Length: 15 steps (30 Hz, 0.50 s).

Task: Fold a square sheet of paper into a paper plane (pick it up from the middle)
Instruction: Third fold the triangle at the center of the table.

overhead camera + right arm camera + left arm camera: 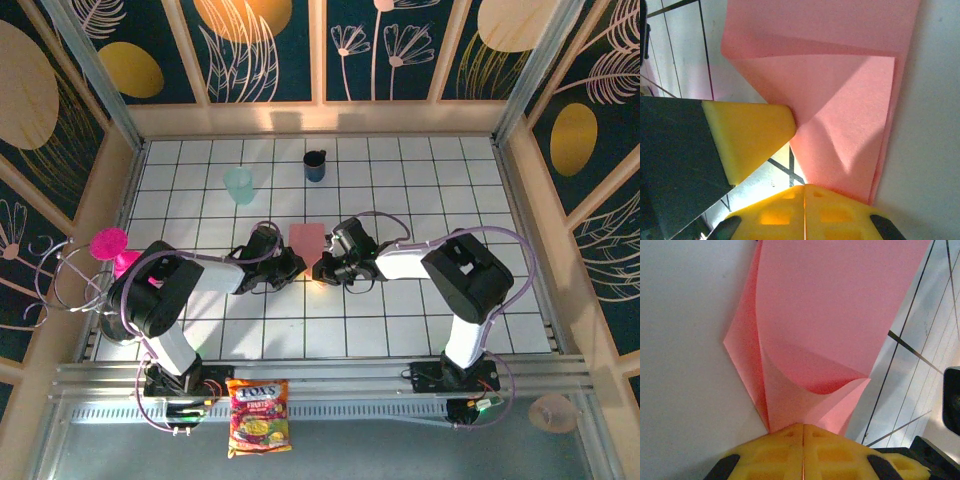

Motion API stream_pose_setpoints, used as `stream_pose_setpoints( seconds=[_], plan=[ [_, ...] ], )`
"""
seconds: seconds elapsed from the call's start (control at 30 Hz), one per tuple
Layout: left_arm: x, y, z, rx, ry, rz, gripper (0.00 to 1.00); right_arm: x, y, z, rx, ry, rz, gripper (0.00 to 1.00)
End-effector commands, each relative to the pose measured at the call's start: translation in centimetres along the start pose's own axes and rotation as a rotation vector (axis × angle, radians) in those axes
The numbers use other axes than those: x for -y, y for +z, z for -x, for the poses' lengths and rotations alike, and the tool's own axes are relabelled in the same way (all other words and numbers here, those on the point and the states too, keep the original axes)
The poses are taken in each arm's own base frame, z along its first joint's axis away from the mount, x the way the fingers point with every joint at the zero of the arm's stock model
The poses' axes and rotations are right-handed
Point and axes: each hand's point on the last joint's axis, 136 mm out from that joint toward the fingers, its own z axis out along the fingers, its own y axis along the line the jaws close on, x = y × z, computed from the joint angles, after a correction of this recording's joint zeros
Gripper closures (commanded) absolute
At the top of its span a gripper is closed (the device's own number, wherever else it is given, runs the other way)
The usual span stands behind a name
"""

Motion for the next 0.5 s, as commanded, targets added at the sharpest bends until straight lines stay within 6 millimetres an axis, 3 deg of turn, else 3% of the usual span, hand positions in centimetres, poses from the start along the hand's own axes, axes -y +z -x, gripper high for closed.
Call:
stream_pose_setpoints(
  seconds=[0.0, 0.47],
  plan=[
    [-1.2, 0.0, -0.9, -0.027, -0.031, 0.031, 0.91, -0.5, 0.5, -0.4, -0.034, -0.021, 0.004, 0.91],
    [-2.2, 0.0, -0.9, -0.017, -0.028, 0.066, 0.91, 1.6, 1.3, -1.8, -0.086, -0.027, -0.067, 0.92]
  ],
)
